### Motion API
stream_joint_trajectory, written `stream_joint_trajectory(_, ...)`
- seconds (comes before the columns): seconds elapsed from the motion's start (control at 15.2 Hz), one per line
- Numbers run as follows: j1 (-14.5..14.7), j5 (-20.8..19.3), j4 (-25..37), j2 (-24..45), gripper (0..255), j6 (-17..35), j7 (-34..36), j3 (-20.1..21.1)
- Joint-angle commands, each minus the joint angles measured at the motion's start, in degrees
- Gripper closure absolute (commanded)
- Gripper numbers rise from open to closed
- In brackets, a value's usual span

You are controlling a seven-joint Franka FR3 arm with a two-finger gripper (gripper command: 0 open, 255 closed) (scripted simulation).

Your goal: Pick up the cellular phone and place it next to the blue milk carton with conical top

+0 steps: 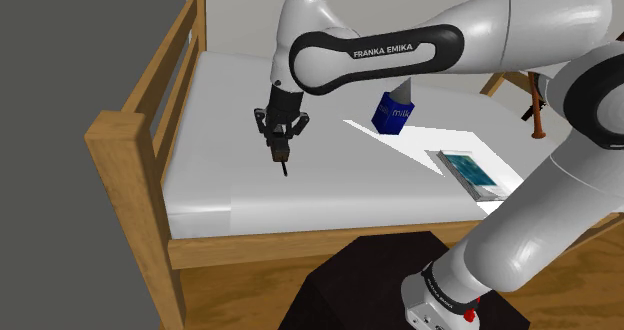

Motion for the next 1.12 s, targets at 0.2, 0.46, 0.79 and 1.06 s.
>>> stream_joint_trajectory(0.2,-0.1,0.6,2.6,-1.2,255,-3.7,-0.4,0.0)
stream_joint_trajectory(0.46,-0.2,0.9,5.0,-1.9,255,-6.7,-0.6,0.0)
stream_joint_trajectory(0.79,-0.3,1.2,8.2,-2.5,255,-10.4,-0.8,-0.1)
stream_joint_trajectory(1.06,-0.3,1.3,11.0,-2.7,255,-13.5,-0.8,-0.1)
